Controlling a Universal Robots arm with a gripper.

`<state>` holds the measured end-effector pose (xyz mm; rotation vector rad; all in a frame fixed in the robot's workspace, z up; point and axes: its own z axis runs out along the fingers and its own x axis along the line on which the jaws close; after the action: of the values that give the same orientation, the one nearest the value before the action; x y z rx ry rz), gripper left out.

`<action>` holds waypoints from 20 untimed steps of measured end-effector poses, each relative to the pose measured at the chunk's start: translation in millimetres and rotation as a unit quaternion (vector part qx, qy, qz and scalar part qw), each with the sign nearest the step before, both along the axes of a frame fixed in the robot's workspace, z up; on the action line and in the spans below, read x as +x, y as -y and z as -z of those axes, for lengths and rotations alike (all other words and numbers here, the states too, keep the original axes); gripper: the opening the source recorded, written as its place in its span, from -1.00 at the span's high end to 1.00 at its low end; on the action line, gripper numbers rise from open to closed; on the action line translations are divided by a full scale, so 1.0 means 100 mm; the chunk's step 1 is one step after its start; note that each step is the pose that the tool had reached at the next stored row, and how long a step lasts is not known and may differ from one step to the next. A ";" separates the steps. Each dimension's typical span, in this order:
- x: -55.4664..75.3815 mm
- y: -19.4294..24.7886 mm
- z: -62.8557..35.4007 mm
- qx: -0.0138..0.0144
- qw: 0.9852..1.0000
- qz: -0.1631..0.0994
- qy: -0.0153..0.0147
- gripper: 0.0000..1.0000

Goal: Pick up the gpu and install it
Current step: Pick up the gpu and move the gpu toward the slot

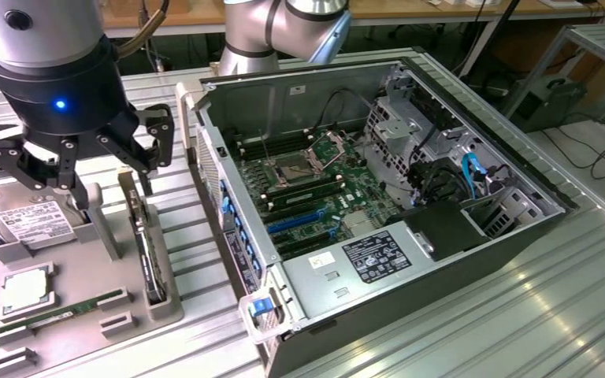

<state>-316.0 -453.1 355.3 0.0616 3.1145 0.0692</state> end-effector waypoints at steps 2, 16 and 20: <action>0.00 0.016 0.011 0.000 1.000 0.000 0.000 -0.33; 0.00 0.075 0.094 0.000 1.000 -0.003 0.000 -0.33; 0.00 0.076 0.123 0.000 1.000 -0.005 0.000 -0.33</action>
<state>-316.0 -460.6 343.0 0.0466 3.1150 0.0697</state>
